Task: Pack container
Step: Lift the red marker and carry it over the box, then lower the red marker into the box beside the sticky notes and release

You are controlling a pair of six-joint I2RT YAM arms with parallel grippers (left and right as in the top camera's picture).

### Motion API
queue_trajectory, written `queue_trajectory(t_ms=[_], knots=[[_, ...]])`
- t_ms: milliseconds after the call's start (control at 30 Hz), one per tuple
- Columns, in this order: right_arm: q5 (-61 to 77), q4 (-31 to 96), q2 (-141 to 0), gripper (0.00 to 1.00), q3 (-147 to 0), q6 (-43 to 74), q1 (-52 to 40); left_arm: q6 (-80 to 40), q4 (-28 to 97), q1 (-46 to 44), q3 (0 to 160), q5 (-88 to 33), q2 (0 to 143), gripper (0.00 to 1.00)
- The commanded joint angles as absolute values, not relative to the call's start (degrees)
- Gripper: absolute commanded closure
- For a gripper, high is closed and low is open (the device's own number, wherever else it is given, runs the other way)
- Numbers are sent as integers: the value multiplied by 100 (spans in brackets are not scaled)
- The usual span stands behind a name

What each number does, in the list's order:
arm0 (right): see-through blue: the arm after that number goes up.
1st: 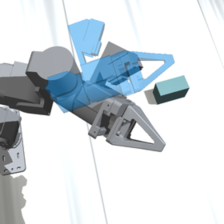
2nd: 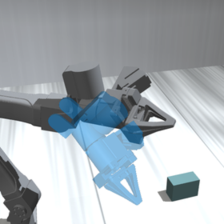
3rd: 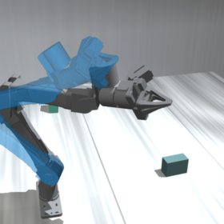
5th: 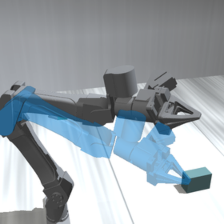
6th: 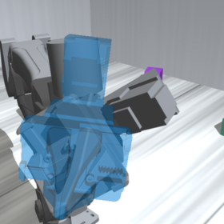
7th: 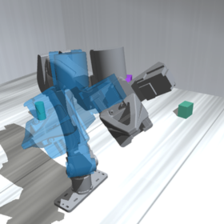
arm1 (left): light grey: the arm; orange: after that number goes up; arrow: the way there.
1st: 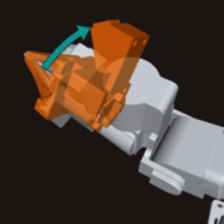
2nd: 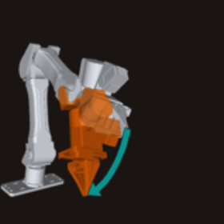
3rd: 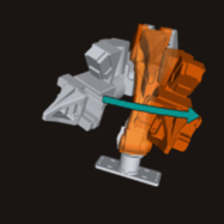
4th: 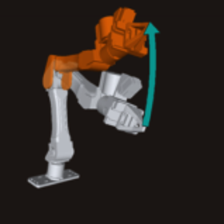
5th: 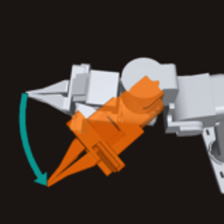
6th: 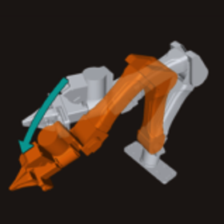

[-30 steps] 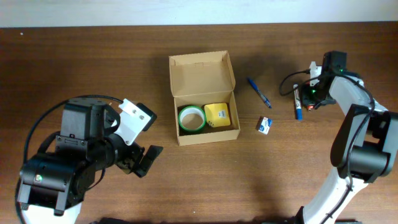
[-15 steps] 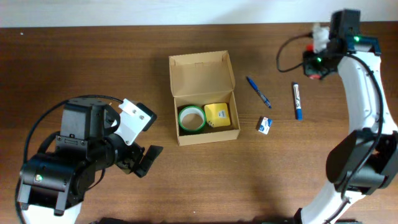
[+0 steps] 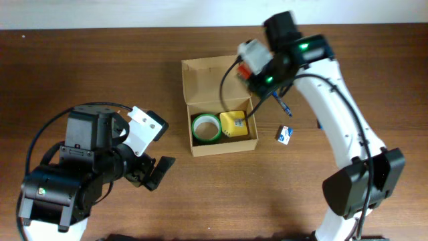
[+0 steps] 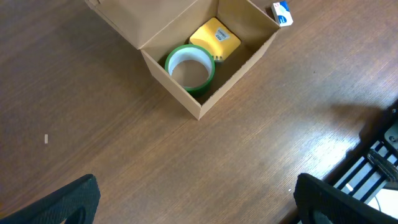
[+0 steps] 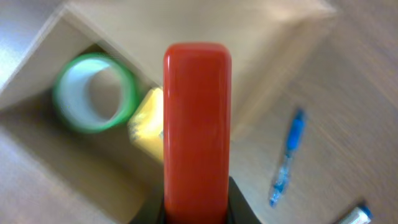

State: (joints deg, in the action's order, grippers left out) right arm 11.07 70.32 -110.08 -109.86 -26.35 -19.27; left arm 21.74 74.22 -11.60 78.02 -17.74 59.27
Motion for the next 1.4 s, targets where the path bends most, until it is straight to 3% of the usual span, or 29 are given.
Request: queue_trajectory(t_ms=[0, 400, 1367], knots=[[1483, 7194, -10847, 96, -10971, -3778, -2305, 2283, 7422, -1133, 7881, -1778, 5929, 0], [1479, 7303, -11000, 96, -10125, -5561, -2888, 2283, 7422, -1133, 7881, -1780, 5929, 1], [1435, 5916, -11002, 96, -8510, -5876, -2875, 2283, 7422, -1133, 7881, -1780, 5929, 0]])
